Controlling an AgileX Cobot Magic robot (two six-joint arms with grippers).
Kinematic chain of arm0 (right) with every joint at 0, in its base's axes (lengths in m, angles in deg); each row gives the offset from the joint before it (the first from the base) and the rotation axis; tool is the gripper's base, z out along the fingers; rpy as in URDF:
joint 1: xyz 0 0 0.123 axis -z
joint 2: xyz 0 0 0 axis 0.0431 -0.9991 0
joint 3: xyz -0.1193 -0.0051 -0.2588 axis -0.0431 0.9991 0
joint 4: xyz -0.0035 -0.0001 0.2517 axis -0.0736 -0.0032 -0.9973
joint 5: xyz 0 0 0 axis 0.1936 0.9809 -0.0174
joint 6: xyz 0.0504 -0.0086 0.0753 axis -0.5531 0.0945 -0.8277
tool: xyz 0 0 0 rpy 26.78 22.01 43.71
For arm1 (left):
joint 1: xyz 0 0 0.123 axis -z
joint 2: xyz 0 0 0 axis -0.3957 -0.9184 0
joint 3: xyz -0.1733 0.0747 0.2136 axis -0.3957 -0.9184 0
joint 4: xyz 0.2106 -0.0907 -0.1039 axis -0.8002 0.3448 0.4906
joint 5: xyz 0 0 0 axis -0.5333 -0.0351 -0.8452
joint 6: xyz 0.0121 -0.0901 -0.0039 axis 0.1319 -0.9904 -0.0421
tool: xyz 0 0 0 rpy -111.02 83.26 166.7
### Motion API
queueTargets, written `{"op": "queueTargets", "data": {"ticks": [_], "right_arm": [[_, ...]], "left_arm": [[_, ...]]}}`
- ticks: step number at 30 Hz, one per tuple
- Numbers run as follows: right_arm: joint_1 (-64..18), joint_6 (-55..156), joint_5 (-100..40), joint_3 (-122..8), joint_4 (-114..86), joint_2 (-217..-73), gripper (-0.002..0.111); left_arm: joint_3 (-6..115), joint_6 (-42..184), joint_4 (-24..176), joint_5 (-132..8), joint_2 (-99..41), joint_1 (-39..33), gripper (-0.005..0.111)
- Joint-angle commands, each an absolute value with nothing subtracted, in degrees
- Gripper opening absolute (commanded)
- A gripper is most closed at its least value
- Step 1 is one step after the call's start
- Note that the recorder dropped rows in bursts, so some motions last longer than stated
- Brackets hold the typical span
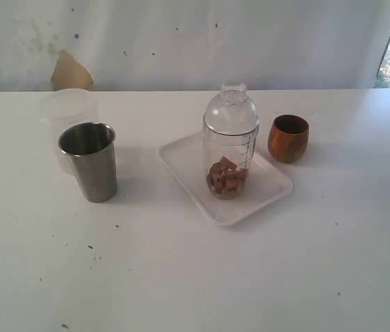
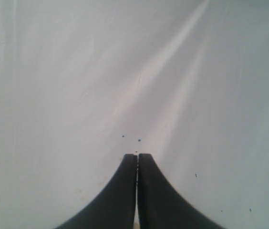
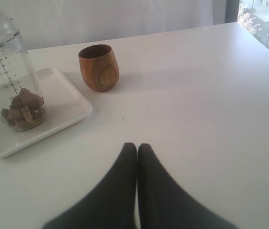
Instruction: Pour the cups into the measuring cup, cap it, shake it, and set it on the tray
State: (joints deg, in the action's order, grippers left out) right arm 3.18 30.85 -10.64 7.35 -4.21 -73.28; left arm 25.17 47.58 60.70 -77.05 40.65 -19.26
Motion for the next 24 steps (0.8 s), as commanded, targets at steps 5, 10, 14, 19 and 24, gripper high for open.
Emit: {"op": "queueTargets", "data": {"ticks": [5, 10, 14, 19, 24], "right_arm": [[3.53, 30.67, -10.8, 7.76, -3.6, -73.02, 0.0], [3.53, 30.67, -10.8, 7.76, -3.6, -73.02, 0.0], [3.53, 30.67, -10.8, 7.76, -3.6, -73.02, 0.0], [3.53, 30.67, -10.8, 7.76, -3.6, -73.02, 0.0], [3.53, 30.67, -10.8, 7.76, -3.6, -73.02, 0.0]], "left_arm": [[21.31, 47.66, 60.55, -71.08, 40.75, -19.45, 0.001], [13.72, 47.66, 63.39, -59.44, 40.75, -19.45, 0.001], [7.43, 47.66, 63.94, -55.66, 40.75, -19.45, 0.001], [-0.1, 47.66, 63.94, -55.66, 40.75, -19.45, 0.001], [-5.68, 47.66, 63.94, -55.77, 40.75, -19.45, 0.001]]}}
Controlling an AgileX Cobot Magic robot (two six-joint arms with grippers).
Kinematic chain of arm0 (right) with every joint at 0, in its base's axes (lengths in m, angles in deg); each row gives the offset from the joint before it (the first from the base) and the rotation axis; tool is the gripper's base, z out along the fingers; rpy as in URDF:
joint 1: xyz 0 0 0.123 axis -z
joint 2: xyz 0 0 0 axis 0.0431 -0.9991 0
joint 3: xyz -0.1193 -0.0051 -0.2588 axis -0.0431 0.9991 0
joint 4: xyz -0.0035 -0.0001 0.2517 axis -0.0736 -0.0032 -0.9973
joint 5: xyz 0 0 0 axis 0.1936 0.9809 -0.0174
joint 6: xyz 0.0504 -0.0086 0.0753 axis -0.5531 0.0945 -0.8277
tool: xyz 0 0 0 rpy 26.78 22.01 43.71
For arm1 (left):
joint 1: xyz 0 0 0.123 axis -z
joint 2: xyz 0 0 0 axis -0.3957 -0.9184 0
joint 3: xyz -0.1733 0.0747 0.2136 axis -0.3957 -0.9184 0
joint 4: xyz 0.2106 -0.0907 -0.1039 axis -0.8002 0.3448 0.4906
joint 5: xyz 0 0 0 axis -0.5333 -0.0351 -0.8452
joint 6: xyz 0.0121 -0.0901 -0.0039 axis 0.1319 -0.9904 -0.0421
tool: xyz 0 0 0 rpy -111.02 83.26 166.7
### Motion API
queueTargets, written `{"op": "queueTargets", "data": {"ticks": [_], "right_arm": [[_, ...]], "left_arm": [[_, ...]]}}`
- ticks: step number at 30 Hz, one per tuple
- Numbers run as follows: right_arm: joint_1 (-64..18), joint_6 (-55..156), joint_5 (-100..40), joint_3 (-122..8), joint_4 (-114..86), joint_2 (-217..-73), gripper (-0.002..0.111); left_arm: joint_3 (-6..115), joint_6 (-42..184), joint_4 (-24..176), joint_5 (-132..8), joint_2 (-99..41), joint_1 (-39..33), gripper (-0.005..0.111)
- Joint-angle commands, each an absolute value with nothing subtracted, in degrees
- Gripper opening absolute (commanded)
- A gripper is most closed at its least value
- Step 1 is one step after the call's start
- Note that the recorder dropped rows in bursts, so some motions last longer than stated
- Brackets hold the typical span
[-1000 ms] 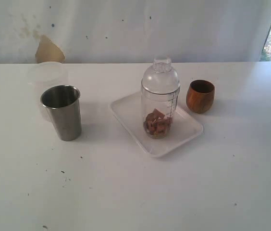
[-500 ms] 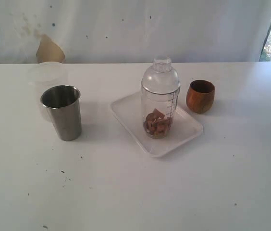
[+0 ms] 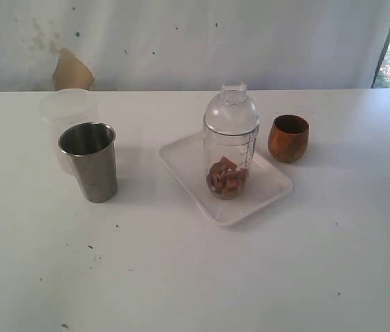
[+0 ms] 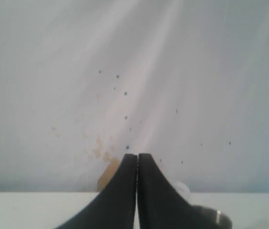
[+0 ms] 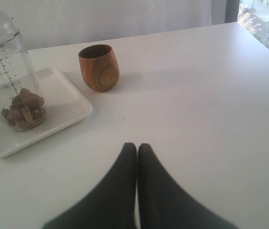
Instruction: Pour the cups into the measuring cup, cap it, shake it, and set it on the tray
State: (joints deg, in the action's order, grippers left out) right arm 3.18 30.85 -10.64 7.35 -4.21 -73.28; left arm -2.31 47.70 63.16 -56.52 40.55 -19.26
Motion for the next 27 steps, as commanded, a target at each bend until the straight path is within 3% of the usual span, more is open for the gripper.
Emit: {"op": "queueTargets", "data": {"ticks": [1, 12, 19, 27], "right_arm": [[3.53, 30.67, -10.8, 7.76, -3.6, -73.02, 0.0], [3.53, 29.1, -10.8, 7.76, -3.61, -73.02, 0.0], [3.53, 29.1, -10.8, 7.76, -3.61, -73.02, 0.0], [3.53, 29.1, -10.8, 7.76, -3.61, -73.02, 0.0]], "left_arm": [[-6.18, 47.66, 63.82, -55.77, 40.75, -19.45, 0.001], [-6.37, 47.66, 63.93, -63.1, 40.75, -19.45, 0.001], [-6.37, 47.66, 64.76, -75.39, 40.75, -19.45, 0.001], [-6.37, 47.66, 64.76, -75.47, 40.75, -19.45, 0.001]]}}
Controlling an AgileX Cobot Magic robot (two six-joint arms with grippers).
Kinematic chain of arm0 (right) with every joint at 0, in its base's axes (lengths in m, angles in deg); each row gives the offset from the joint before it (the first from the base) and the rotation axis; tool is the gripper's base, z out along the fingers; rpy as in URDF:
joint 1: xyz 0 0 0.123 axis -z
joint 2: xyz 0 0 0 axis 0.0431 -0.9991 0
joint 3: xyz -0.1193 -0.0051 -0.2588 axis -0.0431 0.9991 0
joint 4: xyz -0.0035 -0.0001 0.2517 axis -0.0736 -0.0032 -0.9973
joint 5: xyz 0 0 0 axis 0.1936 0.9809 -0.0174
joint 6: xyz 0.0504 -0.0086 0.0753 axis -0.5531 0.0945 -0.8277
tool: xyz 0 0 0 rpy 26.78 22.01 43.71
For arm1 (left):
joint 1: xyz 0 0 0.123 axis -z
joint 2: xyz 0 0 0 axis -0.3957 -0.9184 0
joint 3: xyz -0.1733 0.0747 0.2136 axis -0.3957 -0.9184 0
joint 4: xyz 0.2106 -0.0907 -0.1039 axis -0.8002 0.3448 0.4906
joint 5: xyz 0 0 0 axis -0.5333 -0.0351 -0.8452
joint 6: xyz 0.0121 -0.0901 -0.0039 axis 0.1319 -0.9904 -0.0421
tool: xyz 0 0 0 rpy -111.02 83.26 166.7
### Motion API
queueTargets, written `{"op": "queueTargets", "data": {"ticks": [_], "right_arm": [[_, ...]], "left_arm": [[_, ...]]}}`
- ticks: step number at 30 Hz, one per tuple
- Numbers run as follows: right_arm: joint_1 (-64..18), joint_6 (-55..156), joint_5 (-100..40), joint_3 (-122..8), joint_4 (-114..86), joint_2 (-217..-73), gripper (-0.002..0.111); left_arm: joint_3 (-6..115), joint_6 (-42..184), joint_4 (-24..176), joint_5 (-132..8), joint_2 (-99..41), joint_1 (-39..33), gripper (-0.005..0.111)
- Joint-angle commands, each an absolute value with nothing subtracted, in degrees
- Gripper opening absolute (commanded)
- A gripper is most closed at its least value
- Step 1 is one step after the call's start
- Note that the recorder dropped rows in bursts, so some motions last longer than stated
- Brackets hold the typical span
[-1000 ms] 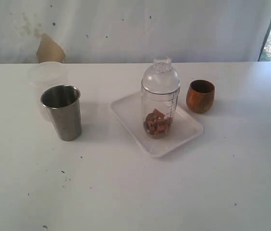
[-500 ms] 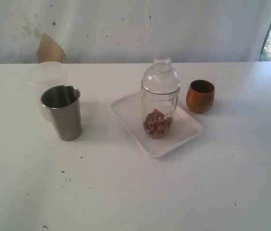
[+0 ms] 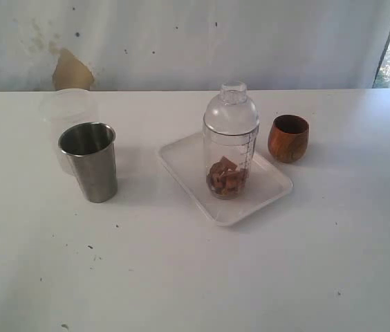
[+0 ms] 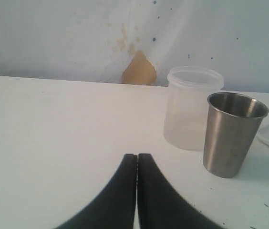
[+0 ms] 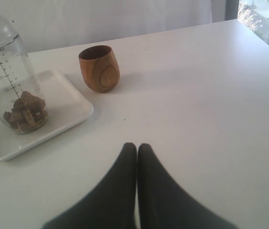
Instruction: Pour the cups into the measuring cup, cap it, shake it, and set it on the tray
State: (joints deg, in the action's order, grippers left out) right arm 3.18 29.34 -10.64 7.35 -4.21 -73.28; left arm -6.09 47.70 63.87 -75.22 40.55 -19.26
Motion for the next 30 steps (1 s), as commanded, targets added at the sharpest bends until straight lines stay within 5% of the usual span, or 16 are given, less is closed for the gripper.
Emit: {"op": "queueTargets", "data": {"ticks": [1, 30], "right_arm": [[3.53, 29.1, -10.8, 7.76, -3.61, -73.02, 0.0], [3.53, 29.1, -10.8, 7.76, -3.61, -73.02, 0.0]], "left_arm": [[-6.37, 47.66, 64.76, -75.47, 40.75, -19.45, 0.001], [-6.37, 52.34, 64.76, -76.22, 40.75, -19.45, 0.001]]}}
